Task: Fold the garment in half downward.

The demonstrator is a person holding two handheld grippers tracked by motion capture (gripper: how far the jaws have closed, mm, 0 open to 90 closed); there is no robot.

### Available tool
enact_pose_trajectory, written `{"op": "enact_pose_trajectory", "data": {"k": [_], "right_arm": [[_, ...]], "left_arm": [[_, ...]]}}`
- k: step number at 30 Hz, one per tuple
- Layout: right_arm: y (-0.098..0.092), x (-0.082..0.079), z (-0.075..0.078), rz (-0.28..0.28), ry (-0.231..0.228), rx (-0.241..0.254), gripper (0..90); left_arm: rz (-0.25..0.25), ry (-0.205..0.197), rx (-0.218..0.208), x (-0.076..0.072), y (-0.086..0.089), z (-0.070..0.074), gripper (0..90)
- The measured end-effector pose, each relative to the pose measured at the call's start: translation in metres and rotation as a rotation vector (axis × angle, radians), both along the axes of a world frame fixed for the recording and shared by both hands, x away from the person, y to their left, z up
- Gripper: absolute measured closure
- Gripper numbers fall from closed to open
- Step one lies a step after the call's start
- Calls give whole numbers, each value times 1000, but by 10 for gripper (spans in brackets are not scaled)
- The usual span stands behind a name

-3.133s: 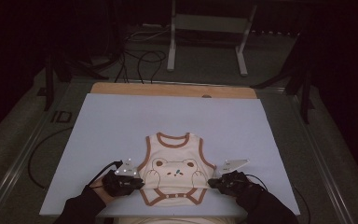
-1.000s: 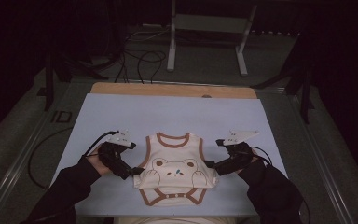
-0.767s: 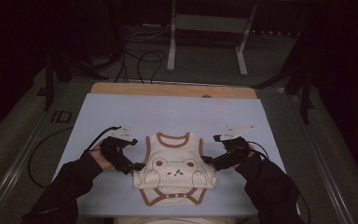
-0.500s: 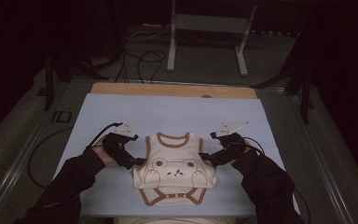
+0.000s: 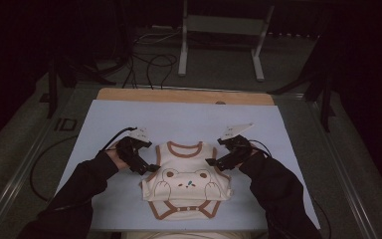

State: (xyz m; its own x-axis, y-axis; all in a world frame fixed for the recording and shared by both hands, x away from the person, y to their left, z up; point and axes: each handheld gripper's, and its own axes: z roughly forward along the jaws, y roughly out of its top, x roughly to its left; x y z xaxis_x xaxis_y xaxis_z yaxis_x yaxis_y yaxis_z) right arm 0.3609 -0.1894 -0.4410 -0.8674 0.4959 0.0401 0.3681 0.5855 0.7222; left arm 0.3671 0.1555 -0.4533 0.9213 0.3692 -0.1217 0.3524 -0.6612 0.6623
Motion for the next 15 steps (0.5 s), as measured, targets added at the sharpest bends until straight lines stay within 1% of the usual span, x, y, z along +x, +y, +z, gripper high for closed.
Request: {"op": "enact_pose_trajectory", "data": {"k": [3,7,10,12,15], "right_arm": [[3,4,-7,3,8,-9,102],[6,11,-17,4,32,-24,102],[7,18,-23,5,50,-40,102],[8,22,-27,0,65,-47,102],[9,27,-32,-1,80,-54,102]], "left_arm": [[-1,13,4,5,-3,-5,2],[-4,26,14,12,-6,-12,2],[-7,38,15,17,-8,-17,2],[2,51,9,20,-10,-22,2],[-3,54,12,25,-13,-28,3]]}}
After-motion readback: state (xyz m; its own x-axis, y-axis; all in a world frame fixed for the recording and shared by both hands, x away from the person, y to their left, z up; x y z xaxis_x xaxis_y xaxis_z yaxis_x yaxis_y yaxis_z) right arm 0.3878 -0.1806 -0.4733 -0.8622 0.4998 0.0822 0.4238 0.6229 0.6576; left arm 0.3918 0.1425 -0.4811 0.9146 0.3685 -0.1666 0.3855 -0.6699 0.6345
